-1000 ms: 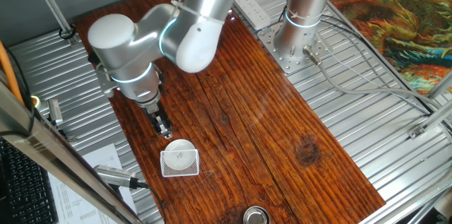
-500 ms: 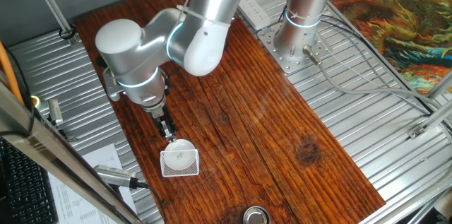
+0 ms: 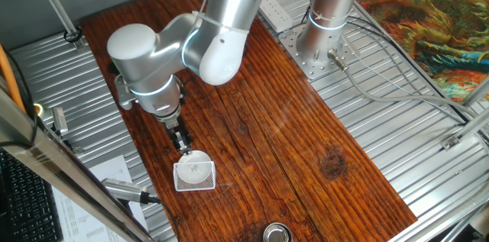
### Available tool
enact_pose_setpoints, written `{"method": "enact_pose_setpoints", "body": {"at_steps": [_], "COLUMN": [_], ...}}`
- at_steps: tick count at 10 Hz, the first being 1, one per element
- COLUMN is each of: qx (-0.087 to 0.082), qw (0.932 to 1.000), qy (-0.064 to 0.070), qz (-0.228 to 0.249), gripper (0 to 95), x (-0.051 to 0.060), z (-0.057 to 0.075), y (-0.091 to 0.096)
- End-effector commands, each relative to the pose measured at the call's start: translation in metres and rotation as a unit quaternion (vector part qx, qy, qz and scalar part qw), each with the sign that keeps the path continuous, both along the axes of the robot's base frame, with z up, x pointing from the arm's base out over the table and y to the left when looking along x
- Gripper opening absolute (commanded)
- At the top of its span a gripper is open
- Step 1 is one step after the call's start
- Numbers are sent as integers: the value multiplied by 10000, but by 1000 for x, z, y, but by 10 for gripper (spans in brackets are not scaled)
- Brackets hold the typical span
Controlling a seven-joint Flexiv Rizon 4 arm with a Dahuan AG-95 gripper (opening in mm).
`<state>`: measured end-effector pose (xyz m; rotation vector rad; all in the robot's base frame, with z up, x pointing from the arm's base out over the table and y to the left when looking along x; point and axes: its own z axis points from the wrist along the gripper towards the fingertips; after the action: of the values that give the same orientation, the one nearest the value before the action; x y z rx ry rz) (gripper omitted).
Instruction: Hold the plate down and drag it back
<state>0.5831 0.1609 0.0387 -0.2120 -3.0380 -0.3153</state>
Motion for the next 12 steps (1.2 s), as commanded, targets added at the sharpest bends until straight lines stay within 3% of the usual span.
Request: {"method": "enact_pose_setpoints", "body": {"at_steps": [1, 12], "qx": [-8, -31], "qw": [10000, 10000], "qy": [8, 27], "qz": [24, 64], "gripper": [190, 190], "x": [0, 0], "z": [-2, -12], "y": [1, 1]}}
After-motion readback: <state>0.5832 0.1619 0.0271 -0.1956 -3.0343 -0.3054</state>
